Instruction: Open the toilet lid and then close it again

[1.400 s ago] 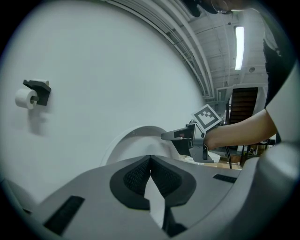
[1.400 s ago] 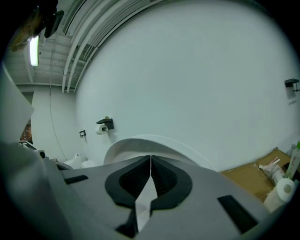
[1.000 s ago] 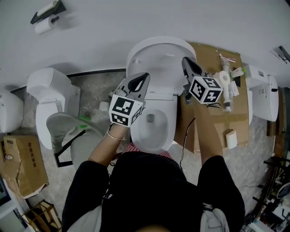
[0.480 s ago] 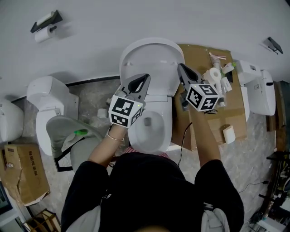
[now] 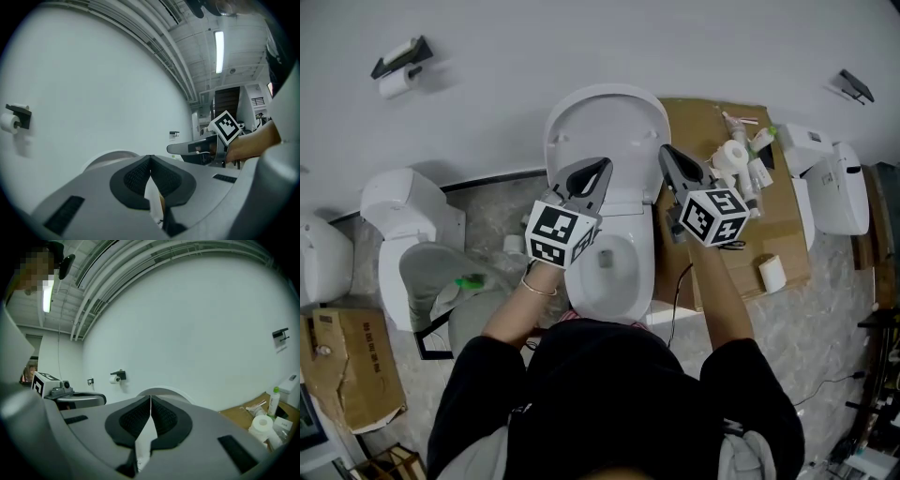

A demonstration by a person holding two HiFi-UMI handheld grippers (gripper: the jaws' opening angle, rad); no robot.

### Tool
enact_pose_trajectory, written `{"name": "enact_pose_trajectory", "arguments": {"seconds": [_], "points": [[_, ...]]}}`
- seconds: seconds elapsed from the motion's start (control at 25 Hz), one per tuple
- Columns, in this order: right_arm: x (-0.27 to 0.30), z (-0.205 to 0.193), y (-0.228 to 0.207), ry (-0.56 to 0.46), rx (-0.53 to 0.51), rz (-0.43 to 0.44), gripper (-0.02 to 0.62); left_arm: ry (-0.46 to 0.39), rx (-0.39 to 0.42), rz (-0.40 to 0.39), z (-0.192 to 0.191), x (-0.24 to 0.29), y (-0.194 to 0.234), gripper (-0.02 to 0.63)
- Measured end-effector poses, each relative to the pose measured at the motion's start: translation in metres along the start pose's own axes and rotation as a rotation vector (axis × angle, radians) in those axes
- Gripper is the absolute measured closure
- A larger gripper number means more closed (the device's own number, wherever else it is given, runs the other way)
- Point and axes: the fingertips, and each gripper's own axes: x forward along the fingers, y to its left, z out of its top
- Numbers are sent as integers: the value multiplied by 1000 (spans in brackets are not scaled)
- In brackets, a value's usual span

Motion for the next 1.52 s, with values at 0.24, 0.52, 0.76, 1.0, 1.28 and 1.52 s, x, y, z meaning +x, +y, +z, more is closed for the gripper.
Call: {"name": "enact_pose_trajectory", "arguments": {"seconds": [0.24,0.52,0.76,1.0,1.28,1.52], "points": [[-22,-9,7,-7,29,4,575,16,-2,-22,-4,-2,-16,603],[-43,-12,21,-21,50,18,575,3,20,-64,7,1,-37,601],[-54,-8,34,-28,54,36,574,-11,16,-67,13,-2,-41,602],[-57,-4,45,-40,47,57,574,-9,18,-63,13,-8,-44,601],[-56,-3,47,-39,50,65,574,10,42,-74,12,-9,-49,601],[-54,-5,45,-37,53,63,574,24,45,-75,7,-8,-48,602]]}}
